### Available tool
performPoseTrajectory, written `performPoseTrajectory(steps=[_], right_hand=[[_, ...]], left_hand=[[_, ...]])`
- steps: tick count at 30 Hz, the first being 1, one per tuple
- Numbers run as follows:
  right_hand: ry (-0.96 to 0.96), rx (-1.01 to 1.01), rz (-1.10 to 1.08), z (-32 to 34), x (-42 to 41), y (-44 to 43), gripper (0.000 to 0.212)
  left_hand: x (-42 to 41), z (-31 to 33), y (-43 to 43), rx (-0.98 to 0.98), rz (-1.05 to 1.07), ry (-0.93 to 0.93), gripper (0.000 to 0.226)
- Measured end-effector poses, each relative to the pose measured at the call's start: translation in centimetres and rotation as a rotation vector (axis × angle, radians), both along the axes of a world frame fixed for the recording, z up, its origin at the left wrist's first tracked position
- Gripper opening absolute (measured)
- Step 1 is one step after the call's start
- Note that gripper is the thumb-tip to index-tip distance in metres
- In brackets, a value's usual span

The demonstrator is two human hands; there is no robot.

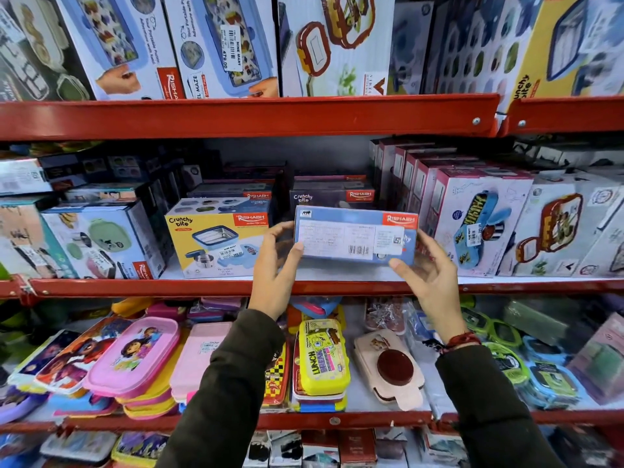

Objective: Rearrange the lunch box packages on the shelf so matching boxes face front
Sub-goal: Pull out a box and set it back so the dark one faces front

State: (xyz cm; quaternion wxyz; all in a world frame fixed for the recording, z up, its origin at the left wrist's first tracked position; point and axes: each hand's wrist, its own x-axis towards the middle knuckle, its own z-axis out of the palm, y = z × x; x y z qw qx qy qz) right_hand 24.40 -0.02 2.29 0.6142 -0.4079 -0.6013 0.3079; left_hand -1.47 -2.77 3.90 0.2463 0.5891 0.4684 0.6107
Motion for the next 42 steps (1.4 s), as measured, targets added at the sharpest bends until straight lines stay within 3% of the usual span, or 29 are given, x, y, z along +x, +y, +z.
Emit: performPoseTrajectory(steps=[2, 4, 7, 14, 27, 30, 42], right_hand=[[-0.028, 0.004, -0.005, -0.5, 0.1, 0.1, 0.074], [-0.028, -0.002, -0.03, -1.0, 0.0, 0.3, 0.07], [-0.008, -0.005, -0.078, -1.0, -0.5, 0.8, 0.059], [0.008, 0.003, -0.121, -0.2, -1.2, 1.3, 0.041], [-0.04, -0.211, -0.094, 0.8, -4.1, 4.7, 0.049], [-0.06, -0.236, -0.053, 0.6, -4.4, 5.4, 0.057], [-0.043, -0.258, -0.032, 0.1, -4.8, 5.0, 0.055]], left_hand=[[-0.1, -0.2, -0.1, 0.001, -0.026, 0.042, 0.056], [-0.2, -0.7, -0.1, 0.02, -0.008, 0.121, 0.064], [-0.1, -1.1, 0.6, 0.043, 0.066, 0.136, 0.059], [1.4, -0.3, 1.1, -0.02, 0.185, -0.054, 0.046], [1.7, 0.0, 4.7, -0.202, 0.162, -0.069, 0.052], [1.5, -0.4, 5.4, -0.209, 0.148, -0.061, 0.054], [1.3, -1.2, 5.6, -0.167, 0.106, -0.075, 0.053]])
